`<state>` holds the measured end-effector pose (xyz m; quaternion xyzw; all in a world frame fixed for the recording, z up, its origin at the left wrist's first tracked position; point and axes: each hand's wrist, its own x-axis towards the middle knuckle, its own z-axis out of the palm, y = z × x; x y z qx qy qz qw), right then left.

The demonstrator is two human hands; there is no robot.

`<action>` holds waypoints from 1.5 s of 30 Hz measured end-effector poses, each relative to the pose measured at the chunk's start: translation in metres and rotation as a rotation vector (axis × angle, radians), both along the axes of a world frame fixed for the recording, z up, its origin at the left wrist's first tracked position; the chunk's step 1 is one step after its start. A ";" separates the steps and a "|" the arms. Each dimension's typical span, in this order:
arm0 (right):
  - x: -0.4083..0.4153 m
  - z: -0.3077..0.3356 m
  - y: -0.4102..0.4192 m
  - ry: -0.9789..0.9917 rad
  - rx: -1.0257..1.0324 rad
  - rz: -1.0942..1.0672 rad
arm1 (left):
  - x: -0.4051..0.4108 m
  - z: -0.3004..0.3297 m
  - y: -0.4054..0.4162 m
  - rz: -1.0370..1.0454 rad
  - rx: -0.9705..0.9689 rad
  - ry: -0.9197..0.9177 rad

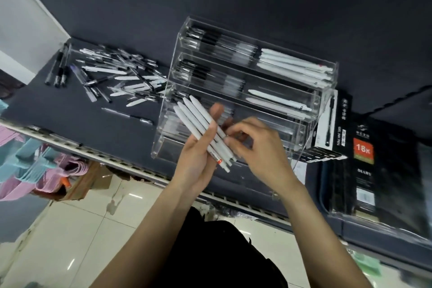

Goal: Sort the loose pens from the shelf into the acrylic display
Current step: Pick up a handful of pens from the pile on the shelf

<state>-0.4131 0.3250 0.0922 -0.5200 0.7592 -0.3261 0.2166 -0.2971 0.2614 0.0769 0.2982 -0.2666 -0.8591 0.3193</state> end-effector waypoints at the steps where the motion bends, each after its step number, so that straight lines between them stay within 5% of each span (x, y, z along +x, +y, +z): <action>1: -0.008 0.003 0.004 0.012 -0.002 -0.018 | -0.005 0.000 0.002 -0.016 0.000 -0.006; 3: -0.032 0.015 0.010 0.116 -0.063 -0.103 | -0.013 -0.001 0.005 -0.019 -0.013 -0.017; 8: -0.097 0.038 0.005 0.731 -0.133 -0.243 | -0.023 -0.006 0.000 -0.048 0.003 -0.046; 18: -0.116 0.003 -0.013 1.047 0.317 -0.071 | -0.026 -0.010 -0.010 -0.063 0.142 0.016; 24: -0.131 0.012 -0.013 0.748 0.334 -0.020 | -0.029 -0.010 -0.013 -0.045 0.210 0.031; 29: -0.128 0.014 -0.013 0.807 0.383 -0.010 | -0.031 -0.006 -0.011 -0.047 0.217 0.018; 31: -0.117 0.024 -0.008 0.788 0.257 -0.052 | -0.034 -0.003 -0.010 -0.053 0.199 0.039; 34: -0.074 0.043 0.005 0.423 -0.033 -0.037 | -0.039 0.001 -0.008 -0.051 0.166 0.089; 40: -0.033 0.034 0.011 0.044 0.085 0.007 | -0.050 0.010 0.003 -0.098 0.140 0.173; 45: -0.057 0.044 0.012 0.263 -0.028 -0.100 | -0.048 0.010 0.007 -0.093 0.083 0.143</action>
